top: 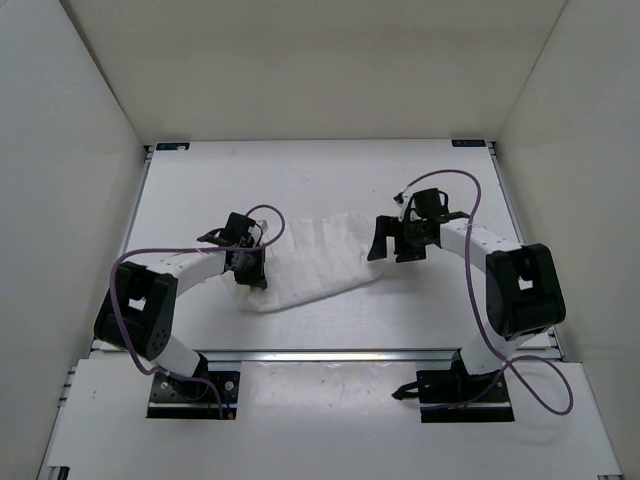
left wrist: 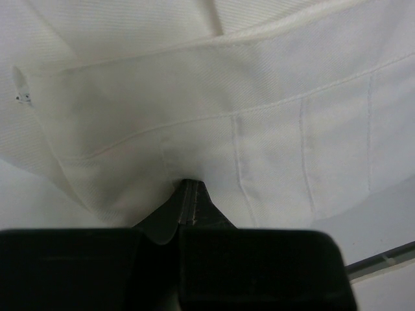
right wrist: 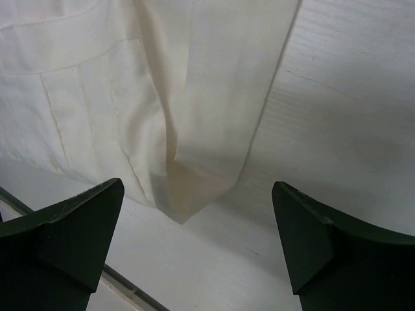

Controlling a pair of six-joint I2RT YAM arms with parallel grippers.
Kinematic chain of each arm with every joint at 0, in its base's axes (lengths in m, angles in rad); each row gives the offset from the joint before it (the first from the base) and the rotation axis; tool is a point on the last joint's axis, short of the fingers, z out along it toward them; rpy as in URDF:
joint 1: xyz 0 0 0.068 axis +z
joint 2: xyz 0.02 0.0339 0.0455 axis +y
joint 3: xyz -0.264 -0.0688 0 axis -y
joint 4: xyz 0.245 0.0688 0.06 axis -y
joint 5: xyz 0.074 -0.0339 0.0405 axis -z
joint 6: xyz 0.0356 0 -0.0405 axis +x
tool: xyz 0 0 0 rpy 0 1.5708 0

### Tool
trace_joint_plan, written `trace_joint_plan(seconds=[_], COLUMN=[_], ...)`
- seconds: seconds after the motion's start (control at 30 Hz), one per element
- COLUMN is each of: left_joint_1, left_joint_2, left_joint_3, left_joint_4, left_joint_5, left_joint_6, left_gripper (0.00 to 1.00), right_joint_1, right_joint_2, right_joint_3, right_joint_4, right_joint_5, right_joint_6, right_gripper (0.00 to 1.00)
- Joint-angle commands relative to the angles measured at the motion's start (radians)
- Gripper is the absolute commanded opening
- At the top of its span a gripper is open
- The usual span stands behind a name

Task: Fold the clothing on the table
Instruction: Fold the skirt

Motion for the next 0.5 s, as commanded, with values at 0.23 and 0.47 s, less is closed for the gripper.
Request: trace_joint_plan(seconds=[0.23,0.47], left_joint_1=[-0.013,0.001], left_joint_2=[0.045,0.041], left_joint_3=[0.025,0.039], left_joint_4=[-0.045,-0.066], left_joint_5=[0.084,0.063], left_joint_6=[0.079,0.090], left_gripper=[0.00,0.00], right_joint_1=[0.067,0.071], right_joint_2=[0.118,0.168], right_joint_3=[0.039,0.060], right_joint_4=[0.073,0.084], right_joint_5=[0.005,0.030], right_joint_6=[-0.022,-0.022], right_gripper=[0.95,0.75])
